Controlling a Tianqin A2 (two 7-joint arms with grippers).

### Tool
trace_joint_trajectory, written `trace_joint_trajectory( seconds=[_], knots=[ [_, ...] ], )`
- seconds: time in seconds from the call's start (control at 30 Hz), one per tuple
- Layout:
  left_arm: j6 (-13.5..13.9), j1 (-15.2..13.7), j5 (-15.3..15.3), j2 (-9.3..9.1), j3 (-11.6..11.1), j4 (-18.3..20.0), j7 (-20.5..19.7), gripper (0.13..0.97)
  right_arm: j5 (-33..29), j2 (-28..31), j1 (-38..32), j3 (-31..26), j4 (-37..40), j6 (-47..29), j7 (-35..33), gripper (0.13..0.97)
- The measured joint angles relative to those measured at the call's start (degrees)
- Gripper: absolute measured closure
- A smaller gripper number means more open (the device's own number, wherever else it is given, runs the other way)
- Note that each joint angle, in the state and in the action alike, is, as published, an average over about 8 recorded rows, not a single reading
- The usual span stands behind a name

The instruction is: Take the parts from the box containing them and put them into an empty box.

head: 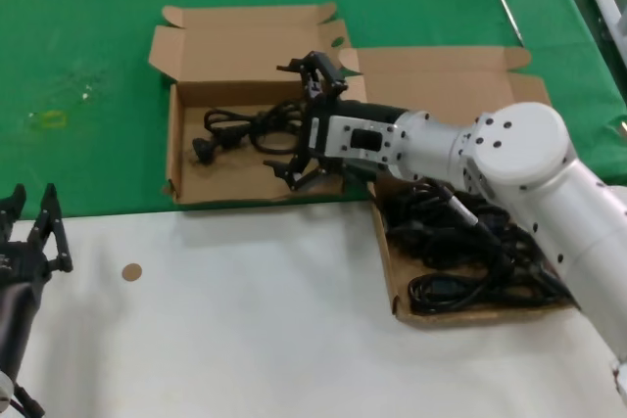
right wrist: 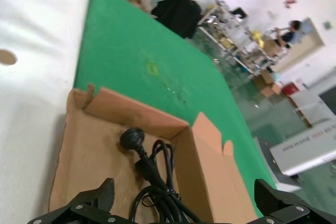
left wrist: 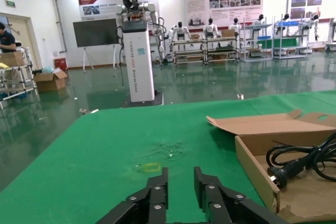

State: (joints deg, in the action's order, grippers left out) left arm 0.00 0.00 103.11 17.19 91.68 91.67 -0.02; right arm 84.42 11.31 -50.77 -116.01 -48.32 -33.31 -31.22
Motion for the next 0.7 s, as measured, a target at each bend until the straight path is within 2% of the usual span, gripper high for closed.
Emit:
trace_joint_trajectory(
  seconds=[0.1, 0.33, 0.7],
  knots=[
    [0.0, 0.0, 0.0, 0.0, 0.0, 0.0, 0.0, 0.876, 0.81, 0.25, 2.19, 1.05, -1.87, 1.44, 1.35, 0.158],
    [0.0, 0.0, 0.01, 0.0, 0.0, 0.0, 0.0, 0.791, 2.75, 0.86, 7.47, 3.58, -6.38, 4.9, 4.59, 0.147],
    [0.0, 0.0, 0.01, 0.0, 0.0, 0.0, 0.01, 0.55, 5.82, 1.83, 15.78, 7.56, -13.47, 10.35, 9.7, 0.129]
  ],
)
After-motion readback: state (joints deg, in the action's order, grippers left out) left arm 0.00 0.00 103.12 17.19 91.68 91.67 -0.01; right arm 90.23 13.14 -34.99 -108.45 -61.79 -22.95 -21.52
